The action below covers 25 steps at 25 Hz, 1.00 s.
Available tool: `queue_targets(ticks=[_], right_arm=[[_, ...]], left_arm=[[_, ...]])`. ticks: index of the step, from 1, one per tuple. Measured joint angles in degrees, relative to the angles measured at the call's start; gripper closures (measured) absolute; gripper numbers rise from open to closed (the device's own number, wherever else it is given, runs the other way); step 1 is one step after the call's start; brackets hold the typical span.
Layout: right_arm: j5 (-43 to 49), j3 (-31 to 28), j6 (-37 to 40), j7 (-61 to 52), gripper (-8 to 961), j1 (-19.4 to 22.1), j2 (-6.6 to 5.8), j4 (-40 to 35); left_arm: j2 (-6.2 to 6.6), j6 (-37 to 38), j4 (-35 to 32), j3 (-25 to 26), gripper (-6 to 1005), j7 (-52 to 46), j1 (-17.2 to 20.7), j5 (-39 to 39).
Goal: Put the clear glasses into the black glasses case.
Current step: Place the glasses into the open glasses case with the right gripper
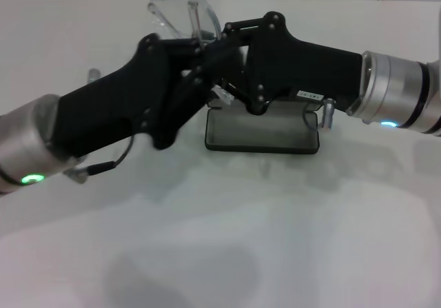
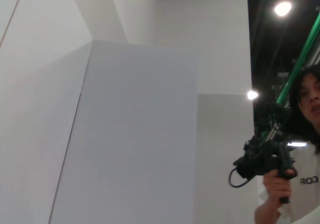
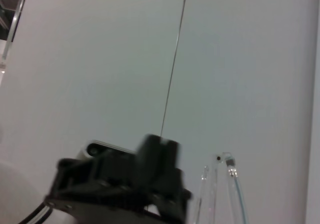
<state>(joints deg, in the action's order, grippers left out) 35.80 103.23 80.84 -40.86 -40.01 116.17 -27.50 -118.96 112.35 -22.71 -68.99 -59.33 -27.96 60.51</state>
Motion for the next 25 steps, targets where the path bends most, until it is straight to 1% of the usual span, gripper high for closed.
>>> queue_targets(ticks=[3, 4, 5, 6, 7, 9, 10, 11, 12, 13, 14, 15, 16, 17, 18, 19, 21, 23, 25], right_arm=[[0.31, -0.08, -0.07, -0.27, 835, 0.8, -0.41, -0.93], [0.58, -0.11, -0.14, -0.4, 834, 1.09, -0.61, -1.34], [2.14, -0.12, -0.83, -1.31, 833, 1.88, -1.29, -3.31], [5.98, -0.14, -2.95, -4.53, 832, 3.33, -2.79, -7.89], [5.98, -0.14, -2.95, -4.53, 832, 3.33, -2.79, -7.89], [16.39, -0.18, -8.26, -14.08, 830, 5.96, -5.17, -18.37], [20.94, -0.15, -10.21, -17.99, 829, 6.99, -5.77, -22.53], [27.69, -0.35, -12.82, -23.61, 829, 8.58, -6.42, -28.19], [36.26, -0.56, -15.51, -30.55, 828, 10.39, -6.68, -34.73], [36.26, -0.56, -15.51, -30.55, 827, 10.39, -6.68, -34.73], [56.77, -1.89, -18.07, -44.11, 826, 15.43, -4.94, -48.77], [59.69, -2.03, -18.04, -45.68, 826, 16.36, -4.22, -51.13], [70.14, -2.5, -17.81, -51.19, 825, 18.46, -2.48, -56.49], [76.98, -2.3, -17.54, -54.31, 824, 19.89, -1.29, -60.5], [83.77, -1.19, -17.44, -57.59, 823, 21.01, -0.4, -64.1], [89.72, 0.33, -17.62, -60.37, 823, 21.68, -0.07, -66.76], [97.16, 3.56, -18.59, -63.92, 821, 21.5, -0.24, -69.43], [100.92, 5.44, -19.63, -66.23, 820, 20.72, -0.23, -70.14], [102.58, 6.87, -20.9, -67.85, 818, 20.38, -0.11, -70.68]], left_arm=[[1.52, 2.49, -0.64, -0.01, 951, -0.13, 1.45, 0.0], [2.43, 3.35, -1.07, 0.04, 951, -0.41, 2.15, -0.09], [3.13, 3.73, -1.7, 0.09, 951, -1.21, 2.92, -0.47], [4.34, 3.93, -3.4, 0.4, 951, -3.47, 4.85, -1.81], [4.34, 3.93, -3.4, 0.4, 951, -3.47, 4.85, -1.81], [5.06, 3.95, -5.87, 1.51, 951, -5.5, 7.31, -3.29], [5.29, 3.95, -7.25, 2.61, 951, -6.43, 8.64, -3.83], [5.43, 3.95, -8.37, 3.78, 951, -7.17, 9.63, -4.02], [5.53, 3.95, -9.54, 5.32, 951, -8.13, 10.82, -4.13], [5.56, 3.94, -10.2, 6.74, 951, -8.78, 11.34, -4.14], [5.58, 3.94, -10.62, 8.28, 951, -9.56, 11.99, -4.14], [5.58, 3.93, -10.82, 9.29, 951, -9.97, 12.25, -4.14], [5.55, 3.93, -10.84, 10.3, 951, -10.19, 12.49, -4.07], [5.45, 3.92, -10.82, 11.18, 951, -10.33, 12.63, -3.99], [5.34, 3.9, -10.77, 11.41, 950, -10.31, 12.56, -3.89], [5.23, 3.9, -10.67, 11.59, 950, -10.22, 12.49, -3.78], [5.12, 3.86, -10.57, 11.65, 950, -10.03, 12.28, -3.56], [4.94, 3.83, -10.56, 11.75, 950, -9.92, 12.23, -3.14], [4.68, 3.83, -10.54, 11.78, 950, -9.72, 12.16, -2.74]])
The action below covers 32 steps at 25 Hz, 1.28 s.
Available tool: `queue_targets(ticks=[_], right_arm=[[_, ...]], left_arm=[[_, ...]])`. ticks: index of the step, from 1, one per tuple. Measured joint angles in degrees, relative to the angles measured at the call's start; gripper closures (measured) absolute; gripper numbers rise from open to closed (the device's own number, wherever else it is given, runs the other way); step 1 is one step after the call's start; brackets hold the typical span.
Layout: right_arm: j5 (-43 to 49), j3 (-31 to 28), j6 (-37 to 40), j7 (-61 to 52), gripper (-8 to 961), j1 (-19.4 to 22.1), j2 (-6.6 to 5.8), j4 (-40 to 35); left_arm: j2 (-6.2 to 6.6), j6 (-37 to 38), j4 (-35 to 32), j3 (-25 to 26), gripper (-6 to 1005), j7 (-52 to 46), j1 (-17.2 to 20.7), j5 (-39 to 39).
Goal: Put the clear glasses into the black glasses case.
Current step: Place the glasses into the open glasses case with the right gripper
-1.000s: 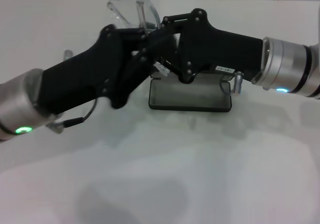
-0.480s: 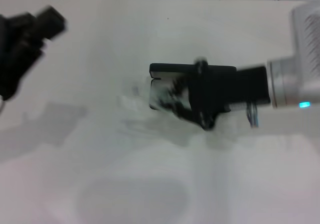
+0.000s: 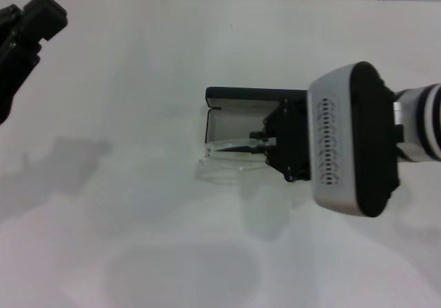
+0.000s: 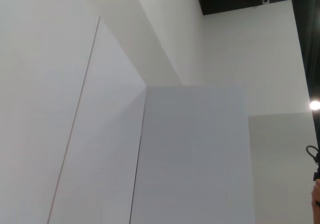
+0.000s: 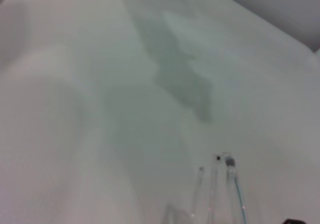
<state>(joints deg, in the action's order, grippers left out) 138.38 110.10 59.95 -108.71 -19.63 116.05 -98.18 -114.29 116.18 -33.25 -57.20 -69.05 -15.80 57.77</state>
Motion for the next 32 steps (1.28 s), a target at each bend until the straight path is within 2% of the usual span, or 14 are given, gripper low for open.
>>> queue_targets(ticks=[7, 22, 32], right_arm=[[10.96, 4.39, -5.27, -7.86, 813, -1.5, 0.12, 1.16], [11.65, 8.14, -16.38, -9.79, 802, -7.12, 0.18, 14.38], [18.85, 11.18, -19.5, -16.14, 794, -7.22, 0.13, 15.56]], left_arm=[[-0.34, -0.28, 0.51, 0.05, 949, 0.59, -0.46, 0.41], [-0.76, -0.39, 1.42, 0.08, 948, 0.69, -1.26, 0.41], [-0.85, -0.31, 2.34, 0.08, 948, 1.95, -1.31, 0.4]])
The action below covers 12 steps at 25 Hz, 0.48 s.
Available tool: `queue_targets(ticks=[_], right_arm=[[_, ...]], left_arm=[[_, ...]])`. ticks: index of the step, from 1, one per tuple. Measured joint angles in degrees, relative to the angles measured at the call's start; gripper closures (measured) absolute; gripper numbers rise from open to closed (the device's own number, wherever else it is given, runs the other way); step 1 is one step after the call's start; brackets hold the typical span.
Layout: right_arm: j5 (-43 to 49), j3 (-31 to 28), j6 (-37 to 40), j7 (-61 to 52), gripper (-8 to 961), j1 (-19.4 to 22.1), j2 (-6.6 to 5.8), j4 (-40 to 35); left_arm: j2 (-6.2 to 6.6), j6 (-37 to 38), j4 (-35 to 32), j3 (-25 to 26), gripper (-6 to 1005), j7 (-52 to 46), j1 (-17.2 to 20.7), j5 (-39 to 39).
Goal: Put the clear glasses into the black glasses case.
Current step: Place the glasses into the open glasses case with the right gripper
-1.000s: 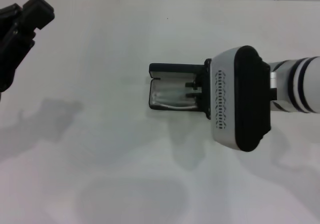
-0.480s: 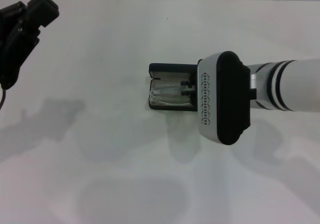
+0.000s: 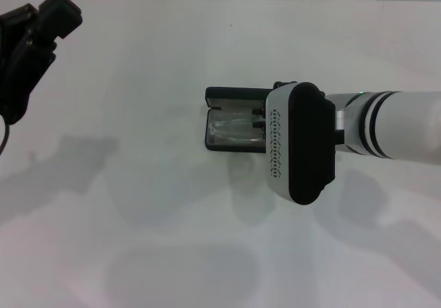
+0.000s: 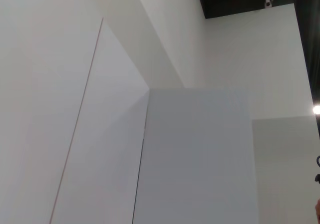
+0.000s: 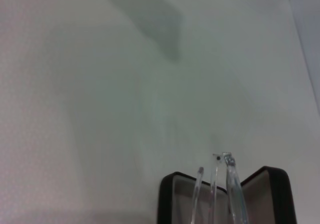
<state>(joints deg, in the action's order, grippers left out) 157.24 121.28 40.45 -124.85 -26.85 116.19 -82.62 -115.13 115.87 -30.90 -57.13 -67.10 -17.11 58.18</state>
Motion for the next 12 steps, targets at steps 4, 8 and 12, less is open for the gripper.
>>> queue_targets(ticks=[4, 8, 12], right_arm=[[-0.19, 0.0, -1.56, -0.11, 791, 0.4, 0.0, 0.58], [-0.3, 0.08, -2.48, -1.27, 788, 0.21, 0.0, 1.9], [-0.23, 0.11, -2.76, -1.56, 785, 0.11, 0.0, 2.45]], left_arm=[[0.0, 0.1, 0.05, 0.0, 947, 0.02, 0.1, 0.0], [0.0, 0.14, 0.05, 0.0, 947, 0.04, 0.16, 0.0], [-0.05, 0.21, 0.06, 0.0, 947, 0.04, 0.27, 0.0]])
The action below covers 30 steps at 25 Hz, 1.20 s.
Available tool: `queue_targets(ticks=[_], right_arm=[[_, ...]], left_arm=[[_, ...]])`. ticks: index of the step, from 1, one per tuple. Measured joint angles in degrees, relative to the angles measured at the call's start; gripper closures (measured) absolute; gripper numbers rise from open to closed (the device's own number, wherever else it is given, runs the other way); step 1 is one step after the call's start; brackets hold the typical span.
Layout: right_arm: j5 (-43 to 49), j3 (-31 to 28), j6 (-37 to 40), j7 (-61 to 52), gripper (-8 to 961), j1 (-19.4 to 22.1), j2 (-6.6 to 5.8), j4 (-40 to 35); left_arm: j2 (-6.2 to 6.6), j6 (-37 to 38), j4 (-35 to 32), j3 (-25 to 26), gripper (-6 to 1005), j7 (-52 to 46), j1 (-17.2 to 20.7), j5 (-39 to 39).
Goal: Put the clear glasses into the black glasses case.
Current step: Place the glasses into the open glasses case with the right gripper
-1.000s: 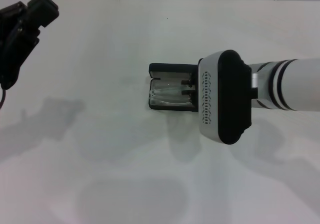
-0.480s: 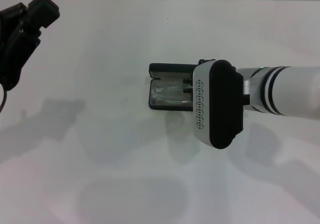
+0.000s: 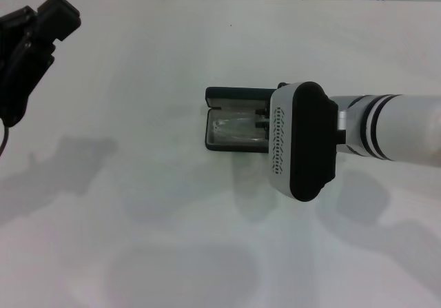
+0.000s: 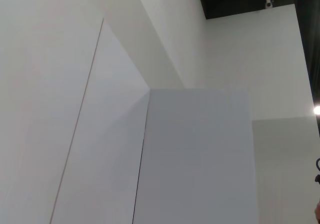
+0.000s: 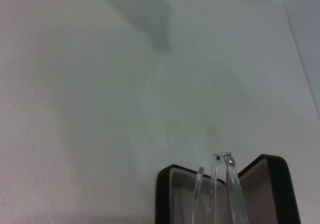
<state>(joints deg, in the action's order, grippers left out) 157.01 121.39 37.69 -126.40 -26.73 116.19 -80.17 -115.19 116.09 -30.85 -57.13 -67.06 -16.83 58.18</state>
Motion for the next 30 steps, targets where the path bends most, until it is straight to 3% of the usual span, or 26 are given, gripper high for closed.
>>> queue_targets(ticks=[30], right_arm=[[0.29, 0.71, -1.6, -0.07, 755, 0.22, 0.0, 1.25]], left_arm=[[-0.47, 0.1, 0.0, -0.18, 945, 0.0, 0.49, 0.0]])
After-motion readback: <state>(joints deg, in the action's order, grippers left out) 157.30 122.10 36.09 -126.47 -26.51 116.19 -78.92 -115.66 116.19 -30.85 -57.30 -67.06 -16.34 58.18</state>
